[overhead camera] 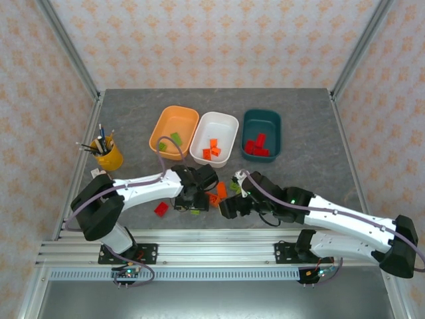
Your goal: Sort the legos into containers by color
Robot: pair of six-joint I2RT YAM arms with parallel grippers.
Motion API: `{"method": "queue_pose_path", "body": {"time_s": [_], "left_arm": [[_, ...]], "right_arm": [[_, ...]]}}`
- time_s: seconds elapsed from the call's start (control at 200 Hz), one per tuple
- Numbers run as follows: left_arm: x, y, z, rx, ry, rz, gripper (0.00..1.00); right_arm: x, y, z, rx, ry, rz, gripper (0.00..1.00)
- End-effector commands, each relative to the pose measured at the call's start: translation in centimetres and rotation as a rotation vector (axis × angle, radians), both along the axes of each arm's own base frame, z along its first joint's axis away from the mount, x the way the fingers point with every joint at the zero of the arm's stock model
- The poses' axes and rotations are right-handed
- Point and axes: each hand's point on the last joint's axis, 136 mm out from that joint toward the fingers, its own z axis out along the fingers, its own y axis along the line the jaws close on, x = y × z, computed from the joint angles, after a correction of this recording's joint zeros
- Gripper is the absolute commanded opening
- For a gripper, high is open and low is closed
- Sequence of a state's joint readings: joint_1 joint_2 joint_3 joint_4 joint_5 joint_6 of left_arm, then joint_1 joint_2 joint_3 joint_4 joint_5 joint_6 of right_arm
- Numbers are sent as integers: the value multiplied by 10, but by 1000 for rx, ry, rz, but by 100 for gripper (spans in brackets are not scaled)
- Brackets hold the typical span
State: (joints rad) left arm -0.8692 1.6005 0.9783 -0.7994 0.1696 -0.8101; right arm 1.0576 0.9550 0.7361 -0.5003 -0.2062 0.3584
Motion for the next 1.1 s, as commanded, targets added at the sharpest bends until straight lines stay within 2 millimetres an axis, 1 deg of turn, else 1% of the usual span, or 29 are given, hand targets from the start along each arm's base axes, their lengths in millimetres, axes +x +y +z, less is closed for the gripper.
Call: {"method": "queue_pose_path", "body": {"time_s": [0.0, 0.095, 0.175, 0.235, 0.34, 0.415, 0.465, 0.56, 0.656, 0.746, 0.826, 0.911, 0.996, 1.051, 1.096], "left_arm": [[6, -5, -8, 2, -20, -15, 66], [5, -6, -16, 7, -7, -13, 56], [5, -7, -20, 13, 3, -10, 53], [4, -6, -23, 21, 7, -6, 49], [5, -7, -21, 16, 5, -5, 40], [5, -5, -17, 20, -3, -3, 35], [7, -5, -13, 20, -14, -1, 33], [10, -2, -1, 30, -35, 4, 32], [19, 2, 26, 42, -67, 16, 32], [40, 7, 62, 23, -113, 56, 32], [64, 19, 92, 0, -144, 111, 32], [91, 34, 118, -22, -177, 162, 32], [120, 52, 133, -41, -201, 224, 32], [139, 64, 135, -47, -206, 264, 32], [154, 72, 134, -52, -207, 296, 32]], "right_arm": [[7, -1, 8, 25, -27, -46, 87], [9, -1, 12, 27, -34, -56, 87], [10, -1, 14, 28, -38, -61, 87], [11, -2, 15, 27, -39, -66, 87], [11, -3, 13, 23, -36, -75, 87], [11, -4, 12, 20, -35, -81, 87], [12, -4, 13, 19, -37, -85, 87], [14, -5, 16, 17, -49, -93, 87], [23, -12, 29, 2, -89, -138, 88], [37, -19, 52, 17, -147, -201, 89], [51, -23, 69, 57, -170, -261, 91], [69, -22, 85, 107, -175, -308, 91], [89, -19, 97, 135, -175, -357, 91], [102, -16, 103, 143, -163, -383, 91], [113, -12, 102, 139, -138, -402, 91]]}}
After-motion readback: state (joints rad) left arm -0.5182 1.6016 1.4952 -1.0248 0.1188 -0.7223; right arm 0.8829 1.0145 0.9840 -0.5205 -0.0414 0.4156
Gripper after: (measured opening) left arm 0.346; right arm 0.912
